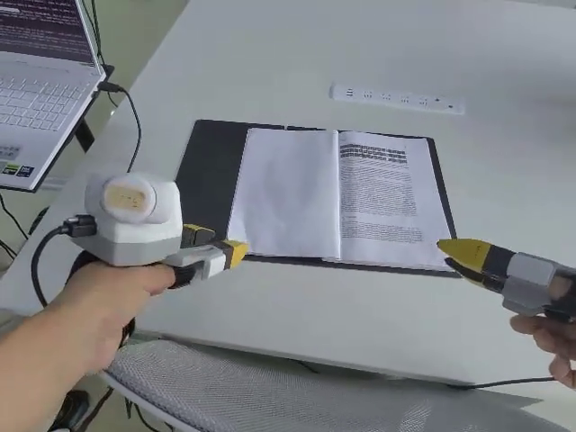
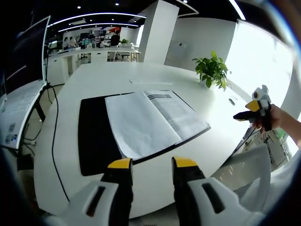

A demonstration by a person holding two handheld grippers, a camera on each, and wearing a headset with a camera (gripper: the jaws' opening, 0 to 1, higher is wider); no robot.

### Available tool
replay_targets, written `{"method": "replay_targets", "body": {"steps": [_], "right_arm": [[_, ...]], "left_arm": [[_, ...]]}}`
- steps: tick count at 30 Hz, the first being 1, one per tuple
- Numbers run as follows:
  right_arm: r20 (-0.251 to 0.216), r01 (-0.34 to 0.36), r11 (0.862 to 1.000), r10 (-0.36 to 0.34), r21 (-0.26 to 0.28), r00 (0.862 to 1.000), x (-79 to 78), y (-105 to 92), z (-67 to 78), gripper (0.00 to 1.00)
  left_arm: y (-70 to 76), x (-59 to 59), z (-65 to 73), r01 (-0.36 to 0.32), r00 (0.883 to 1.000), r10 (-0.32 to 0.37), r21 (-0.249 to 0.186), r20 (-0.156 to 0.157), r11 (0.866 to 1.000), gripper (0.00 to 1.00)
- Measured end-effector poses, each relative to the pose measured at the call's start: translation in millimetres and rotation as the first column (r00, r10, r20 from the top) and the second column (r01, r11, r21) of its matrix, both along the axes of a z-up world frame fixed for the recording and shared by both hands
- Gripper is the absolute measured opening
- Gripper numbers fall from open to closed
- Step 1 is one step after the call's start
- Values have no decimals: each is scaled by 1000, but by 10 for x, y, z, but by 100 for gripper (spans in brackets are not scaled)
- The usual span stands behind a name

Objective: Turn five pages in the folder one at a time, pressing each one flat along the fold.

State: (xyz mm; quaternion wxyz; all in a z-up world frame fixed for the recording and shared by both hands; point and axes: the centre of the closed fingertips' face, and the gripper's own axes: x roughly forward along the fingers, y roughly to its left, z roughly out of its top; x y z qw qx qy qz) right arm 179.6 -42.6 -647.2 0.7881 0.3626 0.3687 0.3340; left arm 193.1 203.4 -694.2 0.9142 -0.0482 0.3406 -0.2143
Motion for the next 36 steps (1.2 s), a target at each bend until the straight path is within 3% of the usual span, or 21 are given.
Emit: {"method": "replay_targets", "body": {"steps": [6,11,15,18,21,23,26,30,33,36], "right_arm": [[12,36,999,-36,-17,999,-118,-72,80,51],[51,77,994,-73,-76,996,-174,-146,109,57],[109,117,983,-102,-141,989,-201,-202,160,64],[152,142,971,-114,-194,982,-199,-263,213,69],[204,143,946,-84,-290,975,-195,-344,246,74],[225,137,925,-57,-354,973,-189,-401,238,78],[222,131,906,-42,-402,974,-189,-451,226,83],[246,151,894,-47,-422,968,-154,-505,280,87],[245,154,887,-48,-435,968,-148,-548,270,89],[240,154,877,-46,-454,970,-162,-582,236,92]], "left_arm": [[70,-113,146,14,1000,-14,15,14,1000,35],[109,-210,222,28,1000,-28,32,1,999,42],[131,-263,255,33,999,-32,44,-11,998,50],[154,-289,284,25,1000,-24,41,-18,999,57],[166,-322,314,19,1000,-18,41,-25,999,64],[164,-347,328,19,999,-18,38,-36,999,70],[175,-389,373,13,999,-11,40,-41,999,76],[182,-439,398,8,997,-6,26,-72,1000,87],[205,-454,399,-2,997,4,27,-75,1000,98],[233,-488,401,-8,997,9,24,-75,1000,99]]}}
